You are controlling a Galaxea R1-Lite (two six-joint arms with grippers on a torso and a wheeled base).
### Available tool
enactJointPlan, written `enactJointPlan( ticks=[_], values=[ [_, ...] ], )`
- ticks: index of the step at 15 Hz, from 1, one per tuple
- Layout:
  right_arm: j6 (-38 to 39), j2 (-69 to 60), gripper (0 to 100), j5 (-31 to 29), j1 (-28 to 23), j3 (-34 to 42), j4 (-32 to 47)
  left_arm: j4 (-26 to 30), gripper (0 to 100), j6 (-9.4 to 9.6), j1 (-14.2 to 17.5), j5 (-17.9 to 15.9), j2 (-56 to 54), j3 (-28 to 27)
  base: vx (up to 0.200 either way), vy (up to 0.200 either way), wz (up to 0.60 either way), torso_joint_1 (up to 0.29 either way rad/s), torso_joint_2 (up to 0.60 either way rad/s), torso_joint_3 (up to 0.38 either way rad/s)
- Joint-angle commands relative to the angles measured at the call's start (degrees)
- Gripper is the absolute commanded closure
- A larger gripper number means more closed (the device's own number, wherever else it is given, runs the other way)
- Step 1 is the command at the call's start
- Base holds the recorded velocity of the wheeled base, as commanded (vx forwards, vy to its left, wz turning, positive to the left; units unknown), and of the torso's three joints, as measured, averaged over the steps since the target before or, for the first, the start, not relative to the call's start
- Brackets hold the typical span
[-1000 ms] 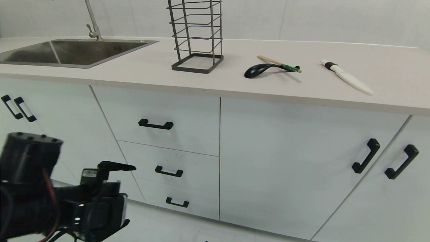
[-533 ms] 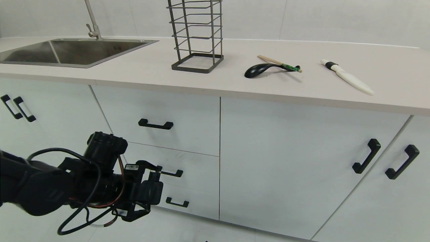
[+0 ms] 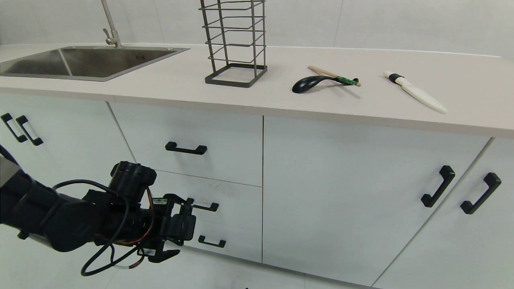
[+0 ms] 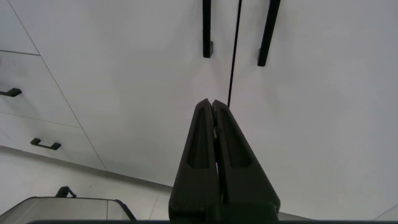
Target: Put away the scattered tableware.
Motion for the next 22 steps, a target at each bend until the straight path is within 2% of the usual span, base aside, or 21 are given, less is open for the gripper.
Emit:
enactJointPlan(
  ticks=[1,5,8,13,22],
  values=[
    [-0.01,0.05,100,0.04,-0.04,0.07,-0.01,-1.4,0,0.06,1.3,0.01,0.82,0.17,0.0,0.0,0.0,0.0,0.0,0.0],
    [-0.01,0.05,100,0.04,-0.04,-0.01,-0.01,-4.74,0,-0.29,1.48,-0.16,6.0,-0.98,0.0,0.0,0.0,0.0,0.0,0.0],
    [-0.01,0.05,100,-0.05,-0.04,-0.01,-0.01,-9.84,0,-0.38,1.57,-0.16,11.28,-2.56,0.0,0.0,0.0,0.0,0.0,0.0],
    [-0.01,0.05,100,-0.05,0.05,-0.01,-0.01,-10.19,0,-0.38,1.04,-0.16,17.96,-9.24,0.0,0.0,0.0,0.0,0.0,0.0],
    [-0.01,0.05,100,-0.05,0.05,-0.01,-0.01,-12.65,0,-0.47,1.22,-0.78,24.02,-11.96,0.0,0.0,0.0,0.0,0.0,0.0]
  ],
)
